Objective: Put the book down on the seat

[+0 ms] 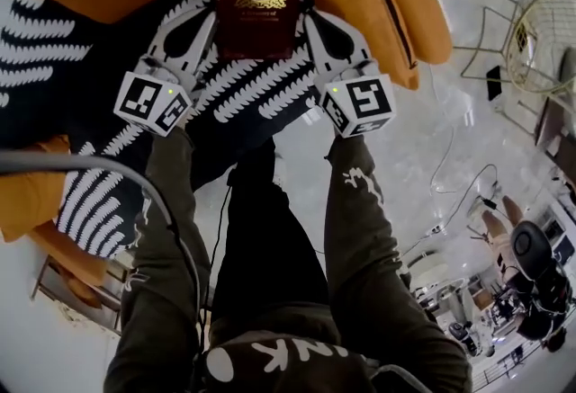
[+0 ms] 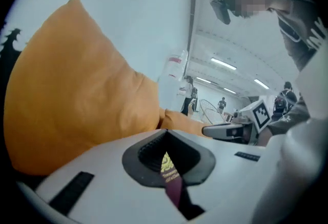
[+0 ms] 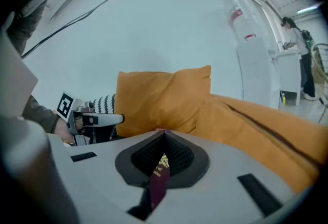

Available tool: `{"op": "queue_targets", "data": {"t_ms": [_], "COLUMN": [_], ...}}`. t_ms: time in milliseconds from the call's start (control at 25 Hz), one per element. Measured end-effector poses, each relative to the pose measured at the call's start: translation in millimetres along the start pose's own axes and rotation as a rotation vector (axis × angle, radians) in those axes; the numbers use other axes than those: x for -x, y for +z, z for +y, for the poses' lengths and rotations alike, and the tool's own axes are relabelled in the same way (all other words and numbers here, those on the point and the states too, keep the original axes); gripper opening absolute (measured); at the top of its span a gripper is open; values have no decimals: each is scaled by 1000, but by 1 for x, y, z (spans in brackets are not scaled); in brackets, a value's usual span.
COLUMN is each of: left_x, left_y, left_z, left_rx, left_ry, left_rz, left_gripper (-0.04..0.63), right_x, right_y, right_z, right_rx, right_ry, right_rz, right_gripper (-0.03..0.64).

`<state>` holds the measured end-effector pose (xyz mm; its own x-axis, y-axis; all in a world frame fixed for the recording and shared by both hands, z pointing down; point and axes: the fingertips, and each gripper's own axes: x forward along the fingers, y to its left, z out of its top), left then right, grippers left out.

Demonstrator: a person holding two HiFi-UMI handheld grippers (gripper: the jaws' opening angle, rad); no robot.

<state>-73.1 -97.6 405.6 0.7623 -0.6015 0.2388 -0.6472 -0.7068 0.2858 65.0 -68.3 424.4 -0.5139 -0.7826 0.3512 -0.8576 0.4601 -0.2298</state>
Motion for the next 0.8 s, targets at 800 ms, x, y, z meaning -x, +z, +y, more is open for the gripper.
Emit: {"op": "queue_targets", "data": {"t_ms": [800], "left_x": [205], "left_y": [318], "left_z": [-263], "left_rx": [-223], "left_ry": [-83], "left_rz": [-223], "left_gripper": [3], "right_x": [273], "right_y": [305], "right_z": [197], "right_rx": [271], "right_ry": [78], "right_rz": [-341], "right_gripper": [9]}}
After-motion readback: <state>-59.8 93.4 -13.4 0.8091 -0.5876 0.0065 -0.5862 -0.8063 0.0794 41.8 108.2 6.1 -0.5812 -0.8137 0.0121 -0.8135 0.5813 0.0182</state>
